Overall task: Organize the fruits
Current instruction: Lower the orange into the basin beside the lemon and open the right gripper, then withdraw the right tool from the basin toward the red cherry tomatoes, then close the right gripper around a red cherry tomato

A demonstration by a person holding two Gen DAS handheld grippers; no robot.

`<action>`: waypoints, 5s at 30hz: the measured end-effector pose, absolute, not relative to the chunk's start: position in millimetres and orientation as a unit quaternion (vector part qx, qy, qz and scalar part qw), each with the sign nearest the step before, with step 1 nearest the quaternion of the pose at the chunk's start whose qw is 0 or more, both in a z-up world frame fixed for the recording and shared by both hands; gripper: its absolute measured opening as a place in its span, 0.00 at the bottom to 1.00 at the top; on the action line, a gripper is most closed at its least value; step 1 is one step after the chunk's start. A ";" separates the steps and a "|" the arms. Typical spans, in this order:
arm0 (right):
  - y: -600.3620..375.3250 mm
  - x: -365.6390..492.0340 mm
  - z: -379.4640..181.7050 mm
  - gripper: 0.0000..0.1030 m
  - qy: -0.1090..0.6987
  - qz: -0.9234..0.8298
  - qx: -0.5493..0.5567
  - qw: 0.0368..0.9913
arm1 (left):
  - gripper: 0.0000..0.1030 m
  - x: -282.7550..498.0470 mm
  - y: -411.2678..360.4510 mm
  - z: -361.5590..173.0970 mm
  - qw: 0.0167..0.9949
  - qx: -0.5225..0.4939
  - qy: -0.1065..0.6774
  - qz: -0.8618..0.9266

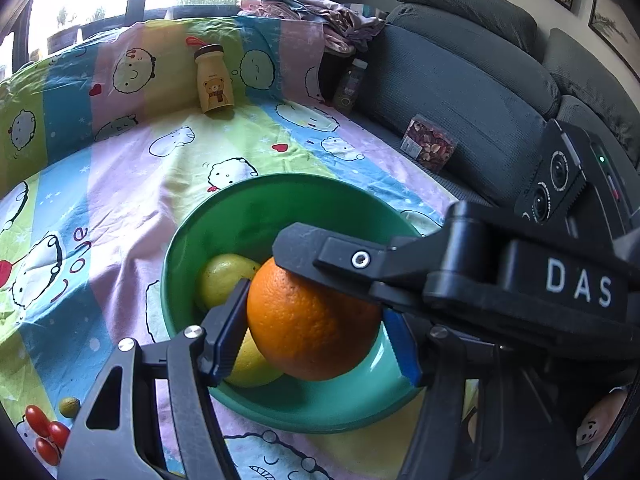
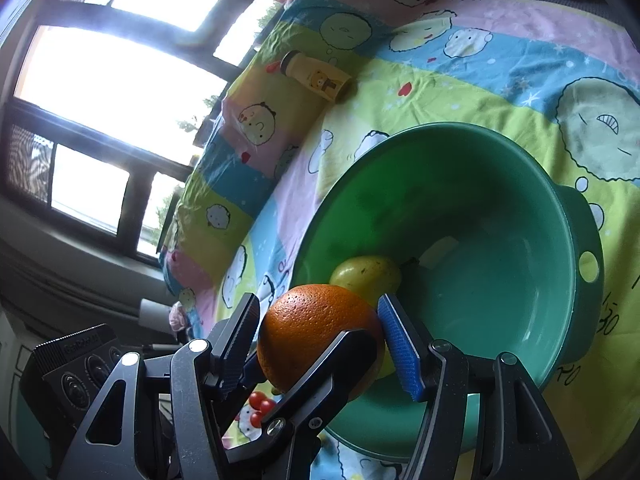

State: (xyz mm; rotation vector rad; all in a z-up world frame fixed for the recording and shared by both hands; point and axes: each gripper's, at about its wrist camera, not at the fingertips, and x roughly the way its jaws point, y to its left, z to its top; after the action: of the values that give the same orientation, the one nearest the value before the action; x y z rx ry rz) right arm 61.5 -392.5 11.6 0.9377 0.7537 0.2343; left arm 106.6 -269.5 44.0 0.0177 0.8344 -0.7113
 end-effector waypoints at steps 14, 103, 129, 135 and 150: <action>-405.1 53.7 17.2 0.63 0.335 0.078 0.437 0.831 | 0.60 109.0 -283.5 43.6 0.842 0.009 0.397 -0.365; -123.3 112.5 -34.4 0.34 0.559 0.228 0.140 0.785 | 0.37 65.2 -5.8 -31.8 0.862 -0.150 0.482 -0.031; -118.5 110.1 -38.5 0.29 0.559 0.219 0.136 0.788 | 0.27 67.1 -8.5 -32.8 0.869 -0.132 0.477 -0.020; -126.4 108.0 -33.6 0.29 0.552 0.221 0.148 0.790 | 0.27 62.6 -10.2 -25.8 0.872 -0.144 0.466 -0.034; -147.4 101.1 -20.3 0.29 0.531 0.213 0.172 0.802 | 0.27 54.8 -12.6 -12.5 0.877 -0.160 0.449 -0.057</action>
State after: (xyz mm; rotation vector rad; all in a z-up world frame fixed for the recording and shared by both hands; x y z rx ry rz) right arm 101.1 -147.4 -20.3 0.3685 1.1390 0.4564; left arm 54.8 -12.6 -12.5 -0.3340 0.9360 -0.1184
